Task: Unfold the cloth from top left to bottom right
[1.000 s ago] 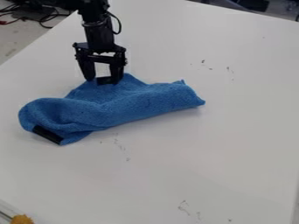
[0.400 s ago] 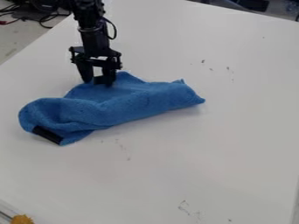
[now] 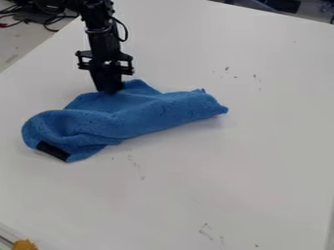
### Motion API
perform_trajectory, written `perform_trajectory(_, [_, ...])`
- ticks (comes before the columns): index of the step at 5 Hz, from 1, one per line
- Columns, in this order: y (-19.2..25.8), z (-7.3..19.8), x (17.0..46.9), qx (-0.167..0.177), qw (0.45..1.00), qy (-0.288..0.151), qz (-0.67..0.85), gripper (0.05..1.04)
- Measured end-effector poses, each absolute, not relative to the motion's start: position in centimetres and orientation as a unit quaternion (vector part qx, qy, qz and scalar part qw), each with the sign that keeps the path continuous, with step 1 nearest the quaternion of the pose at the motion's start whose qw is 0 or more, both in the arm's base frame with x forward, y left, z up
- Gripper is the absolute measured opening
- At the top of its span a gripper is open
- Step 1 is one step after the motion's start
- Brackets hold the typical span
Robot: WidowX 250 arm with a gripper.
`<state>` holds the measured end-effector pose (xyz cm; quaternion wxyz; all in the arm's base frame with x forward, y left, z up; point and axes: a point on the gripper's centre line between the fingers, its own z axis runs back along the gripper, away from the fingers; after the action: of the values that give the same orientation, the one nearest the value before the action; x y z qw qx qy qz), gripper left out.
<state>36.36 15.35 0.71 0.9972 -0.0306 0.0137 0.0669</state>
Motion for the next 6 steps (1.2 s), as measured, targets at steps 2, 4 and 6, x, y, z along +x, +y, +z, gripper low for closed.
perform_trajectory(2, [15.6, 2.0, 36.7, -0.029, 0.997, 0.024, 0.060, 0.079])
perform_trajectory(4, [14.1, 8.3, 37.0, -0.006, 0.998, -0.020, 0.067, 0.072])
perform_trajectory(6, [8.9, 13.2, 34.4, -0.018, 0.994, -0.042, 0.095, 0.072])
